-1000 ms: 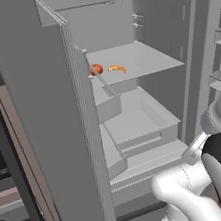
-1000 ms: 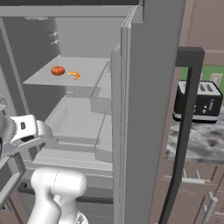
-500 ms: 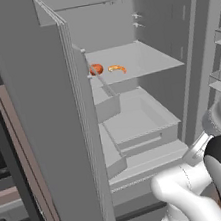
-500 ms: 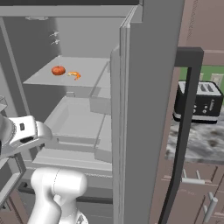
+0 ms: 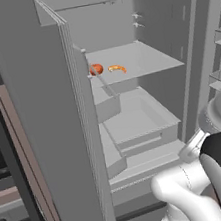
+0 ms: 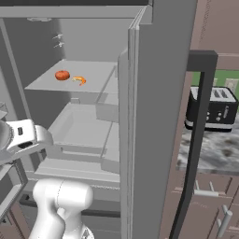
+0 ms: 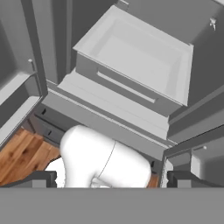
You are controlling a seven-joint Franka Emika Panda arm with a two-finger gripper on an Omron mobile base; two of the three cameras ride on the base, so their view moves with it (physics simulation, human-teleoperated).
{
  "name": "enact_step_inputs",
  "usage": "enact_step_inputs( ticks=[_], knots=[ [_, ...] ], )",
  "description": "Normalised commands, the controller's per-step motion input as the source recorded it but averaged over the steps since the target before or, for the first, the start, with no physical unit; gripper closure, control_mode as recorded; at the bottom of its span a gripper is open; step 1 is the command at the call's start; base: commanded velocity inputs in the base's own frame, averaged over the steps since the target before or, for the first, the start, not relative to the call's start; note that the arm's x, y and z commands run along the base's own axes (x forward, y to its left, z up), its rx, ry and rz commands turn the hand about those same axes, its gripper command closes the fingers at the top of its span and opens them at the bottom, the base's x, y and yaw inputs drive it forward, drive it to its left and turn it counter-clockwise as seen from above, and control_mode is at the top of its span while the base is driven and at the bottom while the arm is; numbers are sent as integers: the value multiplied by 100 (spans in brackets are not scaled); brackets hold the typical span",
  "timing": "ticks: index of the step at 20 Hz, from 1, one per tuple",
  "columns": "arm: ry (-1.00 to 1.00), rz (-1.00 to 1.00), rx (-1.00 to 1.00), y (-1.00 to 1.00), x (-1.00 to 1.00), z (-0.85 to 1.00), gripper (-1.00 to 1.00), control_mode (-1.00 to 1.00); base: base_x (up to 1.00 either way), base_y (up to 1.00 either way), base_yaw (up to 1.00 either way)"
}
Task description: Open the fridge, remove the banana, squash, and shrimp, and place them on any counter.
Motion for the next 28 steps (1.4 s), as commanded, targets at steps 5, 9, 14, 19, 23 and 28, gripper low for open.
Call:
enact_step_inputs(
  ticks=[5,9,14,19,23,28],
  knots=[
    [-1,0,0,3,15,58,-100,-100,0,0,0],
    [10,1,7,3,51,44,-100,-100,0,0,0],
    [14,0,4,0,40,1,-100,-100,0,0,0],
    [-2,0,0,0,54,0,-100,-100,0,0,0],
    [-13,0,0,0,59,0,-100,-100,0,0,0],
    [-16,0,0,0,56,2,-100,-100,0,0,0]
  ],
)
